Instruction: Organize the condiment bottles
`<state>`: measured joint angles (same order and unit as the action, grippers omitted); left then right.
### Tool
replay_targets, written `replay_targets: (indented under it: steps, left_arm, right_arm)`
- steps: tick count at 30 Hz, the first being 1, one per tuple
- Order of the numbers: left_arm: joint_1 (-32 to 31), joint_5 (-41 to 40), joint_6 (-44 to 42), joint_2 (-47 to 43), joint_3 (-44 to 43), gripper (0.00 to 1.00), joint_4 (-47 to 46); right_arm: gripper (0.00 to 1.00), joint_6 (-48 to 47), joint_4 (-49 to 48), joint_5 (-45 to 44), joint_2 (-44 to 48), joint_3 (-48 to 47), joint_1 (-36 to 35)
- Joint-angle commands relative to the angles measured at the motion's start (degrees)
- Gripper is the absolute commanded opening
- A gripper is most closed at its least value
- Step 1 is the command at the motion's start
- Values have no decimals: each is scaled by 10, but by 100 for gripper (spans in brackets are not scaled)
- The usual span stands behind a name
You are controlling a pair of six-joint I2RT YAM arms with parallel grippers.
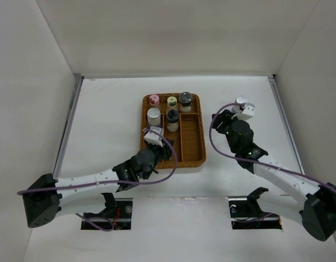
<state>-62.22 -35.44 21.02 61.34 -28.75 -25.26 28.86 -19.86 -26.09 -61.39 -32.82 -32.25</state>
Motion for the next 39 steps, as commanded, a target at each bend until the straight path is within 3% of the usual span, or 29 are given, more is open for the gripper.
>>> replay_targets:
  steps: [1, 5, 11, 17, 28, 35, 39]
  left_arm:
    - [-4, 6, 45, -90, 80, 23, -46]
    - [21, -32, 85, -174, 149, 19, -31]
    - [120, -59, 119, -259, 201, 25, 7]
    - [234, 36, 205, -264, 237, 30, 35]
    - [206, 24, 198, -275, 242, 41, 26]
    - [214, 18, 201, -262, 244, 44, 19]
    - [219, 15, 205, -256, 247, 45, 14]
  right_arm:
    - [60, 36, 108, -69, 63, 11, 22]
    - [81, 51, 219, -128, 99, 5, 67]
    - [92, 50, 291, -134, 40, -26, 123]
    - [95, 23, 309, -105, -22, -73, 132]
    - [83, -6, 269, -70, -111, -102, 164]
    - [52, -13, 262, -99, -75, -102, 151]
    - [48, -40, 256, -115, -17, -122, 88]
